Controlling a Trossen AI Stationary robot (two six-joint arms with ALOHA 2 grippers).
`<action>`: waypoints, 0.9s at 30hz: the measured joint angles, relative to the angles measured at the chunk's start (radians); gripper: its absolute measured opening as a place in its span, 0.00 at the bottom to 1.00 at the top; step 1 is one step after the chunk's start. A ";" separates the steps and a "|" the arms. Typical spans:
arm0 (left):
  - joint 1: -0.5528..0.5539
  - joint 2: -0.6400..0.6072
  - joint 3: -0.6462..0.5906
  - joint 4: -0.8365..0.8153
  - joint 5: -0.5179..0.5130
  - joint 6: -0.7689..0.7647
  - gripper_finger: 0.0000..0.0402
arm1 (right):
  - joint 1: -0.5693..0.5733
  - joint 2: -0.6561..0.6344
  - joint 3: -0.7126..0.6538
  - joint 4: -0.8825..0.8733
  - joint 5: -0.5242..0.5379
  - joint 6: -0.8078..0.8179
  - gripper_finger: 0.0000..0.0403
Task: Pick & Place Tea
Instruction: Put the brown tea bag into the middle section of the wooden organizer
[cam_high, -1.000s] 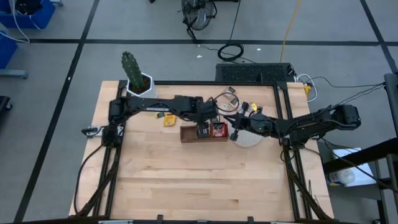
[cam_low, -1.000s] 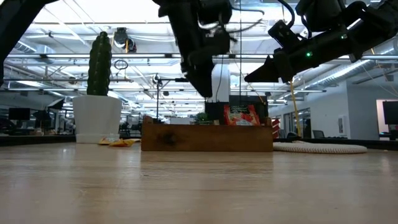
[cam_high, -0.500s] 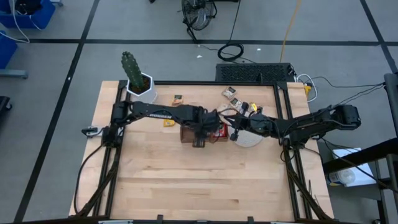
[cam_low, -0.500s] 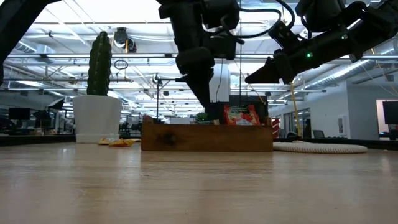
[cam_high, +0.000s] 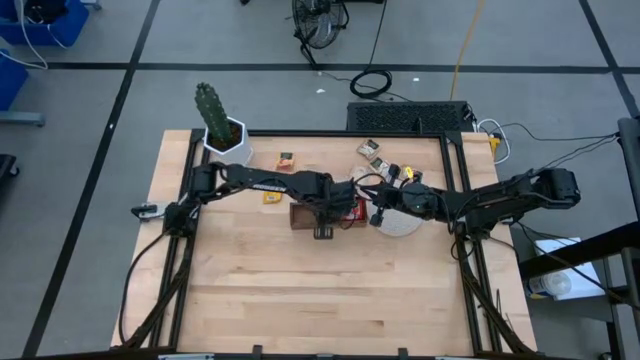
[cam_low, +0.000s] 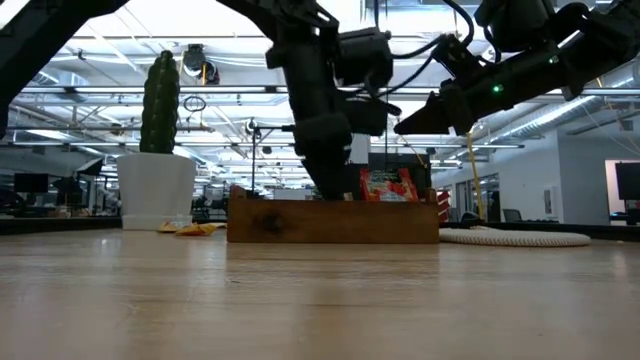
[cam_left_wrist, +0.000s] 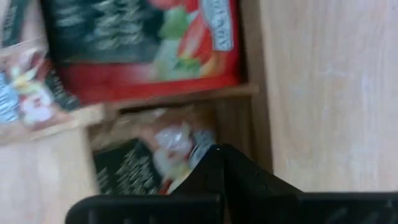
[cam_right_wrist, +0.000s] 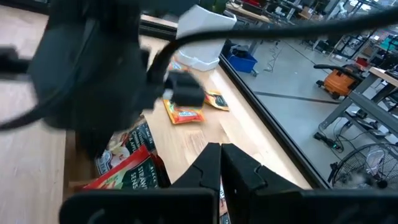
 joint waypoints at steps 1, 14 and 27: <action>-0.001 0.011 0.001 0.003 -0.004 0.000 0.01 | 0.000 0.000 0.000 0.000 0.000 0.000 0.00; -0.001 0.073 0.003 0.001 -0.099 -0.069 0.00 | 0.000 0.000 0.000 0.001 0.000 0.000 0.00; -0.019 0.079 0.006 -0.006 -0.318 -0.113 0.00 | 0.000 0.000 0.000 -0.001 -0.001 0.000 0.00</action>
